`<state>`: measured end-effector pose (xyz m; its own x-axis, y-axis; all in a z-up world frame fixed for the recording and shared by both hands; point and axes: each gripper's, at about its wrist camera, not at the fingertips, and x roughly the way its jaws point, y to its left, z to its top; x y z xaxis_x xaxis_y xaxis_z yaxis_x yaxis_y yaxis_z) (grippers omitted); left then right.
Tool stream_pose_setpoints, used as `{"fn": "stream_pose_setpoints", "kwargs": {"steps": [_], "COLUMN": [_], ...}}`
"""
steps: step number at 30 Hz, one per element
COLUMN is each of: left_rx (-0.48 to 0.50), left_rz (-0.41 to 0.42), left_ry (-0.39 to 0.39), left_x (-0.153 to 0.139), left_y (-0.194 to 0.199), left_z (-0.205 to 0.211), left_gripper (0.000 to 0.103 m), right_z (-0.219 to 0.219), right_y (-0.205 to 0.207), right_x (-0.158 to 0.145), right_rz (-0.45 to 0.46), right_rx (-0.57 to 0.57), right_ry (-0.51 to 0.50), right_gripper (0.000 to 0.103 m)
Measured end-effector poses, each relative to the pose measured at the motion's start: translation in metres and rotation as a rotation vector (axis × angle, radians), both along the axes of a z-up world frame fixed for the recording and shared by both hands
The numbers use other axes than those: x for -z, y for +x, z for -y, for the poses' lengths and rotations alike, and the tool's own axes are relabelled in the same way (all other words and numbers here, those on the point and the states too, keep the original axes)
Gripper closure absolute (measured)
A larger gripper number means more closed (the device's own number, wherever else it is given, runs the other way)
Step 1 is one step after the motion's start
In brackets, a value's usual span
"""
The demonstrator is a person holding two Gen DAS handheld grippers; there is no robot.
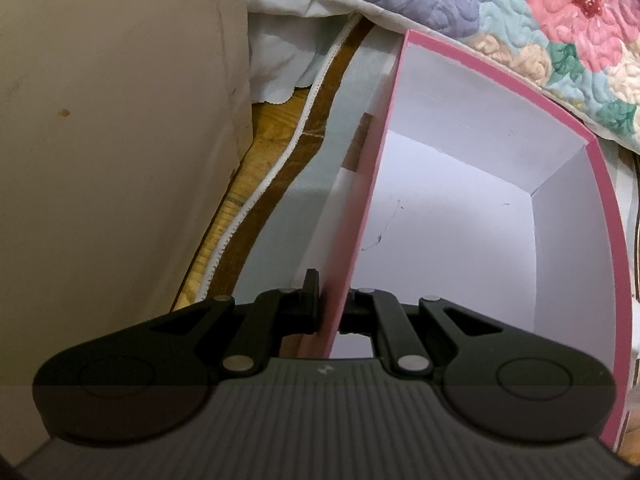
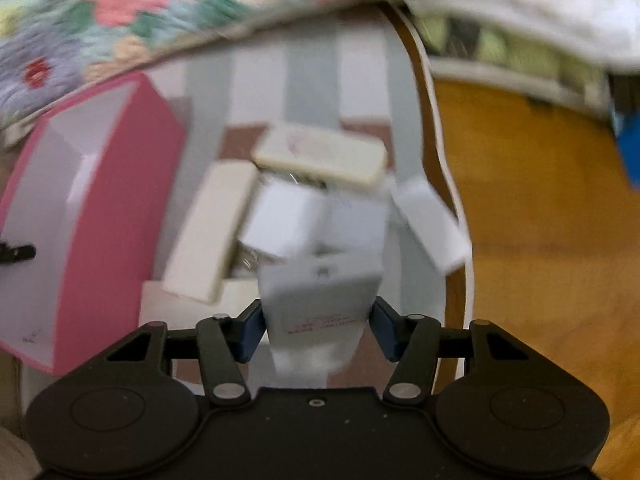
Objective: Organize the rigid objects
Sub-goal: 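Carry the power bank into the pink box and open the right tool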
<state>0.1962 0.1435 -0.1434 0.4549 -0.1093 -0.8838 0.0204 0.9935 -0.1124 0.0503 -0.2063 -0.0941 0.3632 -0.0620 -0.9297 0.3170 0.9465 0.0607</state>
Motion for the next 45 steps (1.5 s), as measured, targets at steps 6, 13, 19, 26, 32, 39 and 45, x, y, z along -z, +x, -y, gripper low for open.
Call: {"fn": "stream_pose_setpoints", "kwargs": {"steps": [6,13,19,26,32,39,45], "left_rx": [0.017,0.063,0.056,0.046,0.027,-0.011,-0.012], "left_rz": [-0.020,-0.057,-0.060,-0.059,-0.063,-0.060,-0.059], "left_ry": [0.001,0.028,0.002,-0.035,-0.060,-0.095,-0.096], "left_x": [0.000,-0.001,-0.001,-0.001,0.000,0.001,0.001], "left_y": [0.005,0.013,0.012,0.011,0.010,0.009,0.009], "left_z": [0.000,0.005,0.000,-0.006,-0.008,-0.016,-0.016], "left_gripper": [0.096,0.097,0.096,0.095,0.094,0.093,0.093], "right_z": [-0.034,-0.094,-0.155,-0.177,-0.201,-0.195,-0.182], "right_y": [0.007,0.036,0.098,0.144,0.160,0.165,0.150], "right_x": [-0.038,-0.100,-0.074,0.002,0.044,0.057,0.077], "right_rz": [0.160,0.321,0.177,-0.092,-0.187,-0.177,-0.116], "right_rx": [-0.122,-0.391,-0.564,-0.482,-0.405,-0.272,-0.162], "right_ry": [-0.046,0.073,0.213,0.449,0.489,0.510,0.660], "right_gripper": [0.042,0.042,0.042,0.042,0.042,0.042,0.040]}}
